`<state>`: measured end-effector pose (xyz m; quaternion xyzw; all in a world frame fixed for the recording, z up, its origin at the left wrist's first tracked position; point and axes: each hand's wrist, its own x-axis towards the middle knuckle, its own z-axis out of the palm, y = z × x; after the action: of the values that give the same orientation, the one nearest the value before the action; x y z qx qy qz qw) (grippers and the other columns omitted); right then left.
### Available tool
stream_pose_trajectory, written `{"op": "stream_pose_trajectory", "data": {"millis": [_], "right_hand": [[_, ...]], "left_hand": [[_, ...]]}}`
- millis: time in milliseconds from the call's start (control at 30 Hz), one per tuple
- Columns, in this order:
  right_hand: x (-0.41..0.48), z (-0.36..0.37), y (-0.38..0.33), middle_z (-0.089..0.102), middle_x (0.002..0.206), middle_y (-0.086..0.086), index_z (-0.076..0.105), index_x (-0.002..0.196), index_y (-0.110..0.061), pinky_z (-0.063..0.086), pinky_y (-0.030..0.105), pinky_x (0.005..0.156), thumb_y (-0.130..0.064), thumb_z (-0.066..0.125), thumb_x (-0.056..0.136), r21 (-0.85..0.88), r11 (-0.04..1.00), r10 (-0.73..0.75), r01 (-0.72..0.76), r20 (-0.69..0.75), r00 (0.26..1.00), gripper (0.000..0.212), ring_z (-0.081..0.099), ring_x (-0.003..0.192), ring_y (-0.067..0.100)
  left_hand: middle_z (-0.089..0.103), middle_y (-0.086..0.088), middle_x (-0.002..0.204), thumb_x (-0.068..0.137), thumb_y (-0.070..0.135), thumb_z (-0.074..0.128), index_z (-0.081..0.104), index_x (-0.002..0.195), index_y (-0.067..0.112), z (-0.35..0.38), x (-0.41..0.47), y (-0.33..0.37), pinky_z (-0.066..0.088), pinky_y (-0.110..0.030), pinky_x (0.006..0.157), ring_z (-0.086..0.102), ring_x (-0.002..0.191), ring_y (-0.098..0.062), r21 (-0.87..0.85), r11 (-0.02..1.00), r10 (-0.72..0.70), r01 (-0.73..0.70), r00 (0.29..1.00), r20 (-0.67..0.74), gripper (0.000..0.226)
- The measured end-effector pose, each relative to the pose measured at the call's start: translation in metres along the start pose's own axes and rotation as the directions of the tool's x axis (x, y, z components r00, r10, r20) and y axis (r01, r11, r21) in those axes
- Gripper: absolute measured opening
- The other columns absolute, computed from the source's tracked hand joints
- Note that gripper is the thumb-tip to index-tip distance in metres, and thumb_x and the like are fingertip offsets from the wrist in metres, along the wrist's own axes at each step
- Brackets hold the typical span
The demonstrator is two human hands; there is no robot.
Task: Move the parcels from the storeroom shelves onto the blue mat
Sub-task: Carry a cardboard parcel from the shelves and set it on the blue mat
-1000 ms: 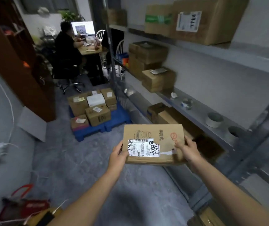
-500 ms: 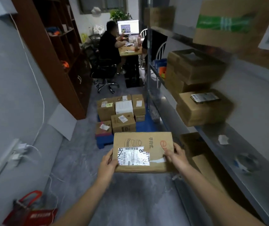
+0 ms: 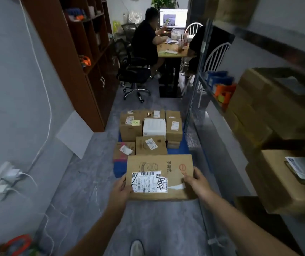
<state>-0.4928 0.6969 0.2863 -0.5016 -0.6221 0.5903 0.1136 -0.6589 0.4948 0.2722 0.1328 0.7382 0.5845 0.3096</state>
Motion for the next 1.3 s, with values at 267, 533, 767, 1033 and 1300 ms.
{"op": "stream_pose_trajectory", "data": {"millis": [267, 533, 767, 1033, 1300], "right_hand": [[0.131, 0.010, -0.064, 0.065, 0.113, -0.007, 0.050, 0.129, -0.031, 0.048, 0.038, 0.092, -0.017, 0.063, 0.087, 0.018, 0.999, 0.045, -0.043, -0.118, 0.992, 0.046, 0.062, 0.101, 0.017], [0.259, -0.021, -0.064, 0.056, 0.119, 0.013, 0.040, 0.127, -0.003, 0.045, 0.017, 0.061, 0.008, 0.064, 0.084, 0.077, 0.983, 0.181, -0.167, -0.265, 0.947, 0.051, 0.055, 0.104, 0.024], [0.416, -0.041, -0.039, 0.050, 0.130, 0.024, 0.036, 0.138, 0.005, 0.044, 0.041, 0.092, -0.007, 0.081, 0.074, 0.111, 0.912, 0.410, -0.395, -0.301, 0.861, 0.079, 0.049, 0.122, 0.039], [0.594, -0.024, 0.049, 0.044, 0.142, 0.025, 0.040, 0.140, 0.001, 0.038, 0.039, 0.105, -0.062, 0.045, 0.088, 0.131, 0.898, 0.436, -0.419, -0.382, 0.815, 0.082, 0.047, 0.129, 0.034], [0.664, -0.014, 0.159, 0.057, 0.122, 0.017, 0.047, 0.132, -0.007, 0.047, 0.038, 0.080, -0.011, 0.059, 0.092, 0.270, 0.730, 0.683, -0.628, -0.283, 0.673, 0.042, 0.056, 0.099, 0.026]], "left_hand": [[0.074, 0.020, 0.089, 0.094, 0.007, 0.055, 0.073, 0.085, 0.047, 0.026, 0.163, 0.063, 0.051, -0.010, 0.062, 0.069, 0.082, 0.001, 0.011, 1.000, -0.026, 0.025, 0.987, 0.161, 0.044], [0.069, 0.012, 0.098, 0.093, 0.008, 0.053, 0.058, 0.119, 0.039, 0.129, 0.314, 0.066, 0.052, -0.016, 0.073, 0.064, 0.086, -0.004, 0.128, 0.977, -0.199, 0.171, 0.944, 0.264, 0.041], [0.062, -0.018, 0.106, 0.090, -0.003, 0.051, 0.057, 0.112, 0.017, 0.239, 0.459, 0.044, 0.049, -0.020, 0.072, 0.059, 0.089, -0.018, 0.310, 0.923, -0.299, 0.227, 0.932, 0.206, 0.030], [0.048, -0.011, 0.123, 0.092, -0.006, 0.046, 0.046, 0.141, 0.007, 0.337, 0.639, -0.039, 0.041, -0.014, 0.073, 0.049, 0.109, -0.022, 0.433, 0.883, -0.319, 0.180, 0.907, 0.275, 0.050], [0.053, -0.009, 0.128, 0.088, -0.008, 0.047, 0.048, 0.141, 0.015, 0.394, 0.727, -0.159, 0.042, -0.027, 0.085, 0.054, 0.115, -0.024, 0.541, 0.841, -0.321, 0.031, 0.833, 0.451, 0.058]]}}
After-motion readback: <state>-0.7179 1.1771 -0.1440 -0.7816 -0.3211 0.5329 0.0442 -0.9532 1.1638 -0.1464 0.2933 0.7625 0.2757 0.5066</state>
